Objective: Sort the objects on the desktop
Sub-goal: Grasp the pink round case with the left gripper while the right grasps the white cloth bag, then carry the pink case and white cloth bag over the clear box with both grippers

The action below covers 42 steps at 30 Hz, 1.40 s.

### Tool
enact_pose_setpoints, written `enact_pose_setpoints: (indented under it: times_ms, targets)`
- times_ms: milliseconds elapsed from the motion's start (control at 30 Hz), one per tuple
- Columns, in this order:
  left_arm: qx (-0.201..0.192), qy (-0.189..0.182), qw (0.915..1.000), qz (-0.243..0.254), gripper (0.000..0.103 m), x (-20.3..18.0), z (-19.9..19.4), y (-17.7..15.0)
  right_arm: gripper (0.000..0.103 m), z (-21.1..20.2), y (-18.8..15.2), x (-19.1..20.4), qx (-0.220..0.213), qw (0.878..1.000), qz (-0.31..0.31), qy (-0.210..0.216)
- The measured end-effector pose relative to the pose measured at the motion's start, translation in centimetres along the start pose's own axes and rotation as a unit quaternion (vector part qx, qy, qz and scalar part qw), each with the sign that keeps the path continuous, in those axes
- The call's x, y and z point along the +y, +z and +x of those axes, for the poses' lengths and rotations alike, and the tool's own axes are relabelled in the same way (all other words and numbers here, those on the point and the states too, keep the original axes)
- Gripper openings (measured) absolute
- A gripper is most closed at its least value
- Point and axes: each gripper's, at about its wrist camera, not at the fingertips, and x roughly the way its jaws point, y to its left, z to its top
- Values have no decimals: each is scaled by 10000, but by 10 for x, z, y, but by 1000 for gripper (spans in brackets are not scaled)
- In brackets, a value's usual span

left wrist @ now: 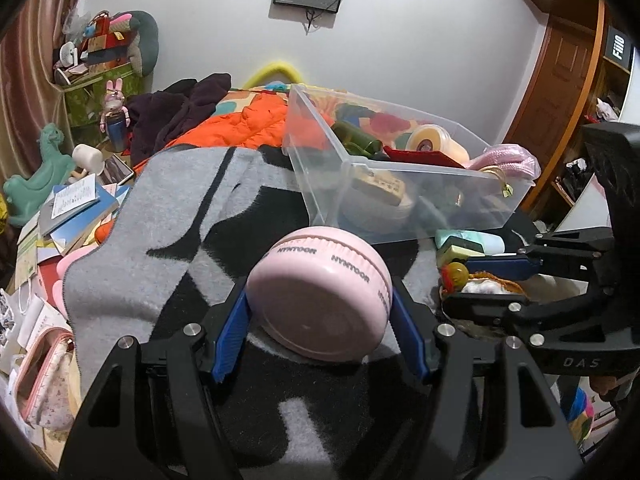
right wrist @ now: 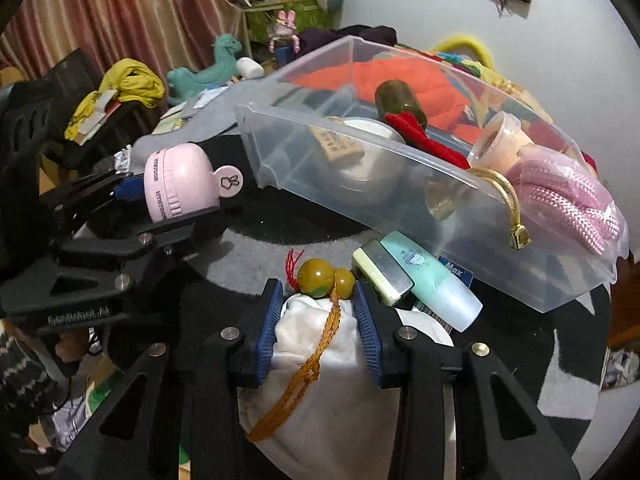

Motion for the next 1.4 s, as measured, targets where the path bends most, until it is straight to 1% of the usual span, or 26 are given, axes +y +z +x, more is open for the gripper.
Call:
enact_pose_setpoints:
  times_ms: [233,333,400,567,833,1000,1167,1267,1400]
  targets:
    - [-89,-62,9999,-40,65,2,0,-3,36,17,8,-3,182,9996,217,83]
    - [-131,-65,9999,-79,65,3,-1,-3,29,18,12,-3,186,9992,341,118]
    - [-149,-55,9998,-77,65,3,-2,-3,23,15,11,-5,151,9988,407,231]
    - [-160,-71,9998,19,65,0,-8,-1,23,2,9,-9,-60,9982,480,355]
    - [-249,-133,9996,35,65,-6,-19,6,23,-33,5,-11,-538,9958,534,515]
    - [-396,-195,9989,129,65,-14,-30,15,23,-55,10,-14,-903,9930,585,488]
    - [-469,-433,9979,110,65,-19,-40,27,23,-72,13,-24,-1189,9895,698,438]
    - [-554,-396,9975,178,65,-23,-43,36,23,-77,16,-29,-1282,9880,747,437]
    - [-585,-445,9970,247,65,-29,-44,48,23,-78,23,-34,-1351,9874,728,377]
